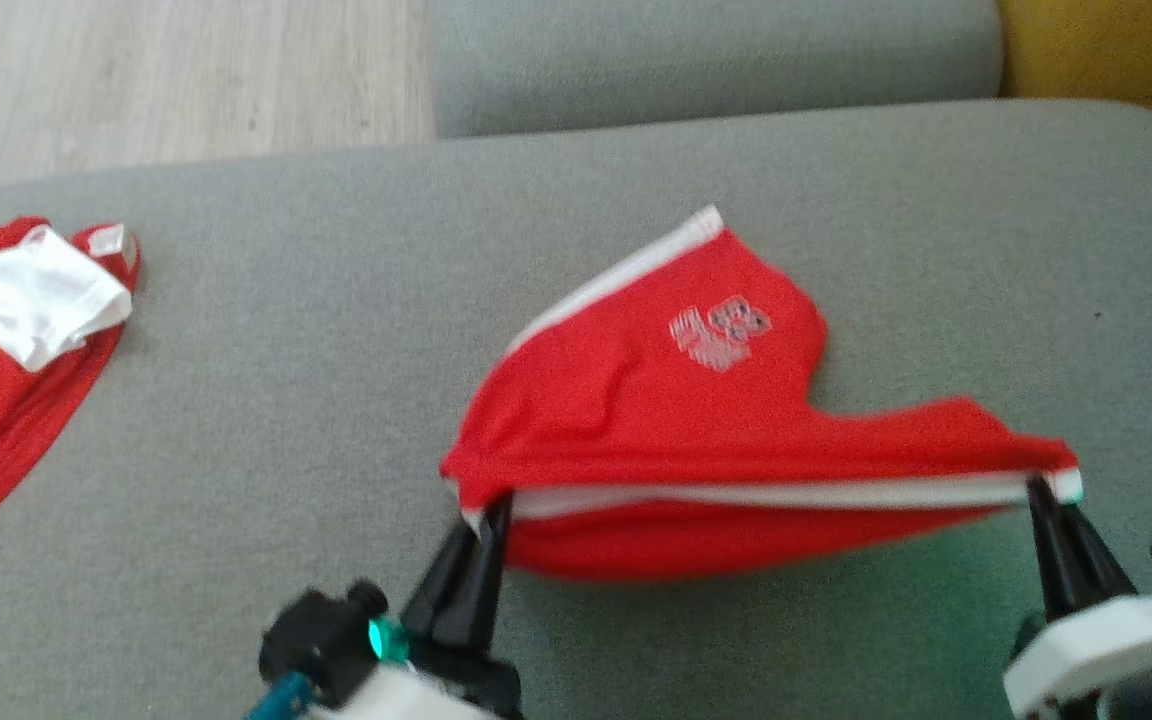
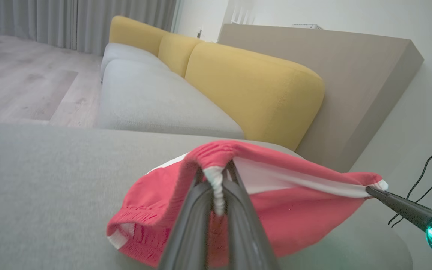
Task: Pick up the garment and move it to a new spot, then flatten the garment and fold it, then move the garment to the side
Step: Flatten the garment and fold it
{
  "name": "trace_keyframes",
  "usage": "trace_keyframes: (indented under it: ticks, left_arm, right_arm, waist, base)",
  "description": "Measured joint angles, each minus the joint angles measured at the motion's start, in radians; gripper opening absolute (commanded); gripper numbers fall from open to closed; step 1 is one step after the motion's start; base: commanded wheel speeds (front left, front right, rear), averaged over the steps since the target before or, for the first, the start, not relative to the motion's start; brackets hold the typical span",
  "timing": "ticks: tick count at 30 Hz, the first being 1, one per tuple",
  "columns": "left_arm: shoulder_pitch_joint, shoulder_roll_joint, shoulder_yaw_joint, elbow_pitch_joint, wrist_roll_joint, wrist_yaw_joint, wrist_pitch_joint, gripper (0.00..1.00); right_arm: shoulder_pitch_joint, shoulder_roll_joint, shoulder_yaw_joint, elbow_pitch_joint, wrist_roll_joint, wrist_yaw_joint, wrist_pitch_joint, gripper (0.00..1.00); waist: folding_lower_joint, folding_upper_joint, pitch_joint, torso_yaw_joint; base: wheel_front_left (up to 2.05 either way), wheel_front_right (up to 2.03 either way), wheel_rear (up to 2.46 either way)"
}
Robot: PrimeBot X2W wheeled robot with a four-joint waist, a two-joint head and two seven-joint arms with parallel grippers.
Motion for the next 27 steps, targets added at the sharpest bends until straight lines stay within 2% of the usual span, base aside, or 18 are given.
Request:
trace_keyframes:
  ticks: [3, 7, 12, 18, 27]
  left_arm:
    - [0.056, 0.004, -0.026, -0.025, -0.018, 0.012, 0.026, 0.00]
    - [0.069, -0.002, -0.044, -0.022, -0.039, 0.013, 0.050, 0.00]
    - [0.057, -0.053, -0.057, 0.031, -0.092, -0.002, 0.068, 0.00]
    - [-0.018, -0.126, -0.038, 0.125, -0.164, -0.007, 0.085, 0.00]
    - [-0.185, -0.194, -0.006, 0.300, -0.254, -0.047, 0.120, 0.00]
  right_arm:
    - [0.071, 0.002, -0.014, -0.060, 0.000, 0.000, 0.058, 0.00]
    - [0.076, 0.002, -0.024, -0.088, 0.004, 0.000, 0.125, 0.00]
    - [0.014, 0.002, -0.038, -0.069, -0.039, 0.000, 0.208, 0.00]
    - [-0.176, -0.011, -0.021, 0.020, -0.080, 0.000, 0.294, 0.00]
    - [-0.464, -0.103, 0.047, 0.264, -0.079, 0.000, 0.389, 0.00]
  waist:
    - [-0.0001, 0.0000, -0.020, 0.003]
    - [0.0004, 0.0000, -0.002, 0.022]
    - [0.0005, 0.0000, 0.049, 0.054]
    - [0.0007, 0.0000, 0.106, 0.109]
    - [0.0007, 0.0000, 0.171, 0.188]
  base:
    - [0.00, 0.00, 0.00]
    - [0.00, 0.00, 0.00]
    - [0.00, 0.00, 0.00]
    - [0.00, 0.00, 0.00]
    - [0.00, 0.00, 0.00]
